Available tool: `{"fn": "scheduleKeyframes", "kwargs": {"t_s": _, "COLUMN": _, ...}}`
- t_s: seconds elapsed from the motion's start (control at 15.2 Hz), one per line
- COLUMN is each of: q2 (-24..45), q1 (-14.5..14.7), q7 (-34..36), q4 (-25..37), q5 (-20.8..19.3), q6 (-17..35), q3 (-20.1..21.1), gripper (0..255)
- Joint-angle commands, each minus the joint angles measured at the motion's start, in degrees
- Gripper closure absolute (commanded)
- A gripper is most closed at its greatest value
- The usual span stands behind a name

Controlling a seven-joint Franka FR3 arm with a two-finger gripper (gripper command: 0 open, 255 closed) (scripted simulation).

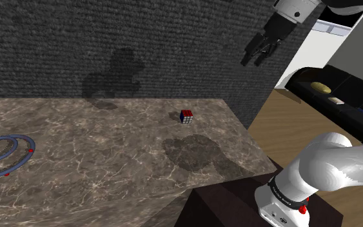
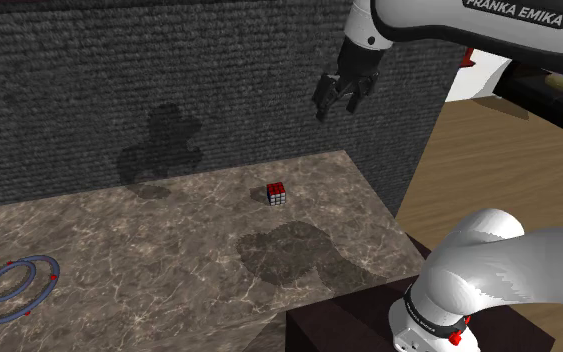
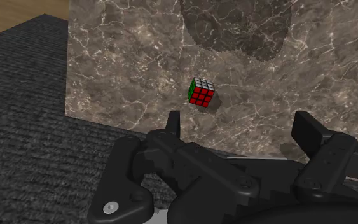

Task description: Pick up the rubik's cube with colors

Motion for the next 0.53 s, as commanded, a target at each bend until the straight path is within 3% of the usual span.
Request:
{"fn": "scheduleKeyframes", "kwargs": {"t_s": 0.0, "q2": 0.0, "q1": 0.0, "q7": 0.0, "q4": 0.0, "q5": 0.0, "q6": 0.0, "q3": 0.0, "gripper": 0}}
{"fn": "scheduleKeyframes", "kwargs": {"t_s": 0.46, "q2": 9.2, "q1": -0.5, "q7": 1.5, "q4": -4.4, "q5": -0.2, "q6": 11.1, "q3": 1.8, "gripper": 0}}
